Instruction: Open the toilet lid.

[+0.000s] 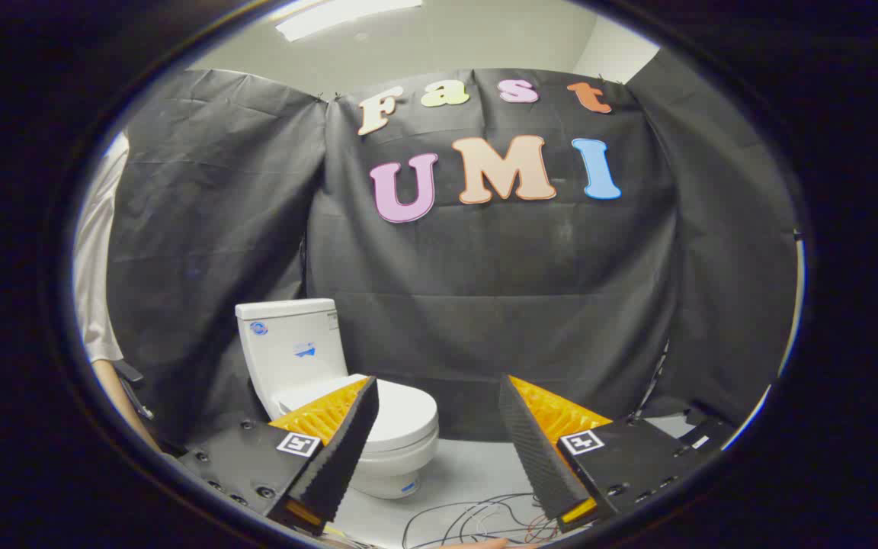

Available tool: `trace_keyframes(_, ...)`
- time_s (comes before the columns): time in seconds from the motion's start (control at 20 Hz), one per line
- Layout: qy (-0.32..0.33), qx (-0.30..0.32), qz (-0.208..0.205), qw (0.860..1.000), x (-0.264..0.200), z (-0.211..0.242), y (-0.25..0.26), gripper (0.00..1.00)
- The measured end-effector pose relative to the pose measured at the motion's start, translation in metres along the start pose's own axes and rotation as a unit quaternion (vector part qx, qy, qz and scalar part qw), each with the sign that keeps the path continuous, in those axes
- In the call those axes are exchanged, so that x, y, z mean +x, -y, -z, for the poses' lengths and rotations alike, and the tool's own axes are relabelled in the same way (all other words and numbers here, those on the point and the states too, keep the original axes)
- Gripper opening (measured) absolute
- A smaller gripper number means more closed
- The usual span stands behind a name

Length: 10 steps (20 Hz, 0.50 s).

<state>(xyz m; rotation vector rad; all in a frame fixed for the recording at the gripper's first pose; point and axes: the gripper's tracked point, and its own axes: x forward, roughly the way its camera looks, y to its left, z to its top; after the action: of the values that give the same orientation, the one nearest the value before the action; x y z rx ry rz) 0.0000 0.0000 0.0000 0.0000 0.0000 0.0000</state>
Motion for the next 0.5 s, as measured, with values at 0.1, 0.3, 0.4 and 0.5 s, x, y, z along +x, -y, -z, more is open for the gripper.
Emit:
trace_keyframes(0.1, 0.000, 0.000, 0.000, 1.000, -0.0004, -0.0006, 0.0000, 0.98)
trace_keyframes(0.3, 0.000, 0.000, 0.000, 1.000, -0.0001, -0.0001, 0.0000, 0.98)
trace_keyframes(0.4, 0.000, 0.000, 0.000, 1.000, -0.0003, -0.0001, -0.0001, 0.98)
trace_keyframes(0.5, 0.000, 0.000, 0.001, 1.000, 0.0001, 0.0000, 0.0000, 0.98)
